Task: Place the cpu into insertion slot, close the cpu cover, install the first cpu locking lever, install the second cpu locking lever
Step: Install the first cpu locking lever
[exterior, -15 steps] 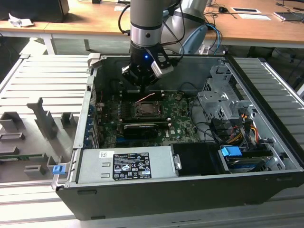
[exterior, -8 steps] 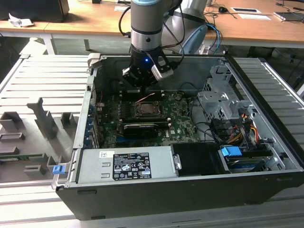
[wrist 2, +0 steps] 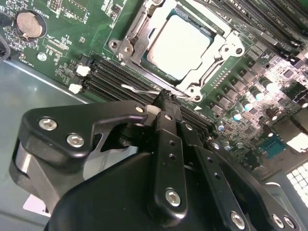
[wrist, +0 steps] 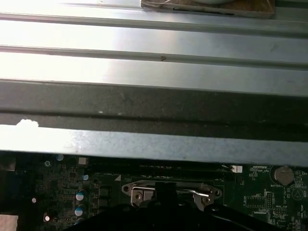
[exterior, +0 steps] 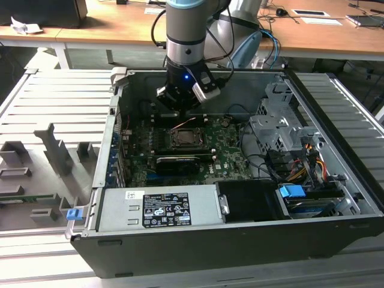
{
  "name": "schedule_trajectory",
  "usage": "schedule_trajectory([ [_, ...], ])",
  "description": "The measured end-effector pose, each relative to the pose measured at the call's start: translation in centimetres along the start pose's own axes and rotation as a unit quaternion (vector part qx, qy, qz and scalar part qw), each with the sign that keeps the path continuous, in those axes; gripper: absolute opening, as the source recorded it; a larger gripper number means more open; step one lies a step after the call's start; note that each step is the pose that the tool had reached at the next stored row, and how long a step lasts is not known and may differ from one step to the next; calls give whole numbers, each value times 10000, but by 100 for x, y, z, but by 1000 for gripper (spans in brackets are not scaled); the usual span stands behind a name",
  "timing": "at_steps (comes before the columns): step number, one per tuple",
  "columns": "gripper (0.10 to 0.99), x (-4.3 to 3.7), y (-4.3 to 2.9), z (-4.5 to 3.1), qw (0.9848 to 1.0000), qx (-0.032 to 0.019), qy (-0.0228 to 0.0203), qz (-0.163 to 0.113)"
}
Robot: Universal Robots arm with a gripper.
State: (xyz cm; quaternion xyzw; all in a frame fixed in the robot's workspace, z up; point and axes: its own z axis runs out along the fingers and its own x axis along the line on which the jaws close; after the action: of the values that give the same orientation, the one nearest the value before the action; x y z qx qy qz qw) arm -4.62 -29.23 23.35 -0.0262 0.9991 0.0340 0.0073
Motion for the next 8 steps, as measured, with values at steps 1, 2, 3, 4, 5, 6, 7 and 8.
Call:
schedule_trajectory([
  [1, 106, -2, 0, 1, 10000, 0, 0, 0],
  [2, 106, -5, 0, 3, 10000, -1, 0, 0],
  [3, 106, -6, 0, 3, 10000, 0, 0, 1],
  [4, 106, -6, 0, 4, 10000, -1, -1, 1],
  [5, 106, -8, -1, 7, 10000, 0, 0, 0],
  [6, 106, -11, -1, 11, 10000, -1, -1, 0],
  [7, 106, -12, -1, 11, 10000, -1, -1, 0],
  [8, 106, -13, -1, 12, 10000, 0, 0, 0],
])
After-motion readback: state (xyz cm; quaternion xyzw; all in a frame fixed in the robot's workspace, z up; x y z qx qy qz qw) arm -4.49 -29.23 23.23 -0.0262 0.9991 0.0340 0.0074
